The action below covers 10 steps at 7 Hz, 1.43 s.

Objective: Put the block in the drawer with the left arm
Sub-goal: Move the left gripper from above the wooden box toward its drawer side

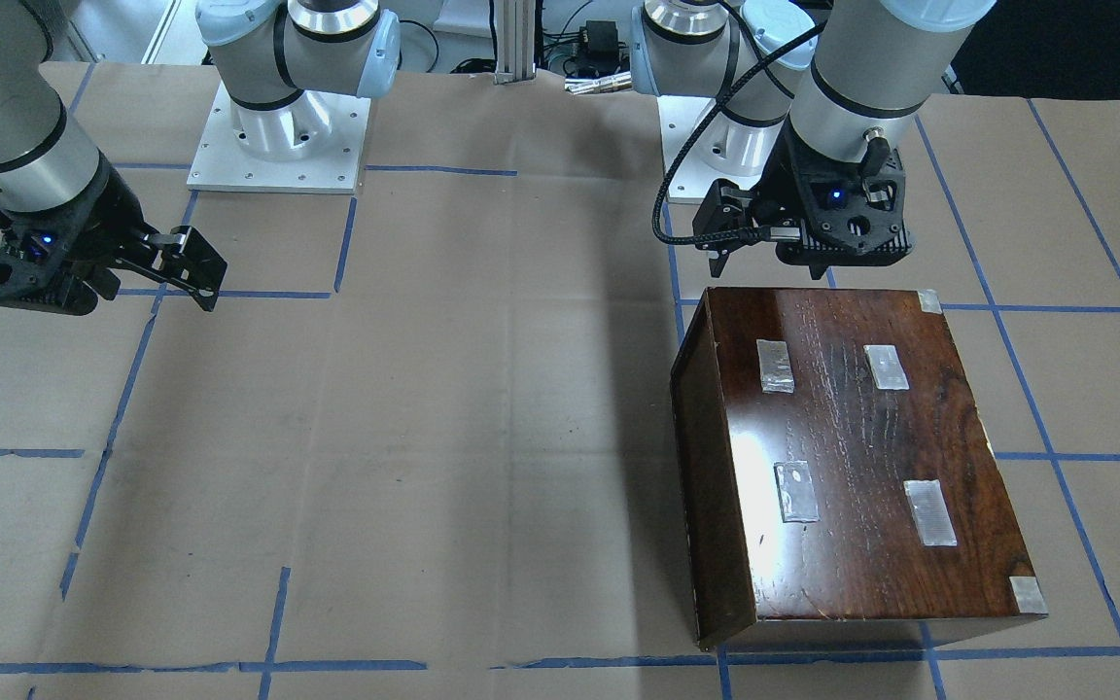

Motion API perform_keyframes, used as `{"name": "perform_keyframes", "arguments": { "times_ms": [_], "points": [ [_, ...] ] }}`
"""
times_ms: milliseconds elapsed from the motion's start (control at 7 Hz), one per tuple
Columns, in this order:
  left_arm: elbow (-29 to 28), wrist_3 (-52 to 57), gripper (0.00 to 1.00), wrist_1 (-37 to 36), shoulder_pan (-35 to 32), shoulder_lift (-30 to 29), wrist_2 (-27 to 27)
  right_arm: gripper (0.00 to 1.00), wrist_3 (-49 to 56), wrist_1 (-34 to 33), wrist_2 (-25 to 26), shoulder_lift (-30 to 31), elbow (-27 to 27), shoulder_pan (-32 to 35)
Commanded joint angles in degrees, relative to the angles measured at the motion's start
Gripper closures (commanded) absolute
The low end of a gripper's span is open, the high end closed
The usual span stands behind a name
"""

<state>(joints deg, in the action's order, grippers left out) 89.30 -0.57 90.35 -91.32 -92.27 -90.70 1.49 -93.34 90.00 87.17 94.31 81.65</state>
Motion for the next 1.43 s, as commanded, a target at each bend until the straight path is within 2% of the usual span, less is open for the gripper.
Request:
{"name": "perform_keyframes", "arguments": {
  "times_ms": [0,857,1286],
  "points": [
    [-0.09,0.04,0.01,-0.08,0.00,0.07,0.00,0.00,0.00,0.00,0.00,-0.07,0.00,0.00],
    [-0.35,0.39,0.01,-0.87,2.01,0.24,0.26,0.00,0.00,0.00,0.00,0.02,0.00,0.00],
    [-0.44,9.23,0.01,-1.05,12.09,-0.02,0.61,0.00,0.00,0.00,0.00,0.02,0.00,0.00]
  ]
}}
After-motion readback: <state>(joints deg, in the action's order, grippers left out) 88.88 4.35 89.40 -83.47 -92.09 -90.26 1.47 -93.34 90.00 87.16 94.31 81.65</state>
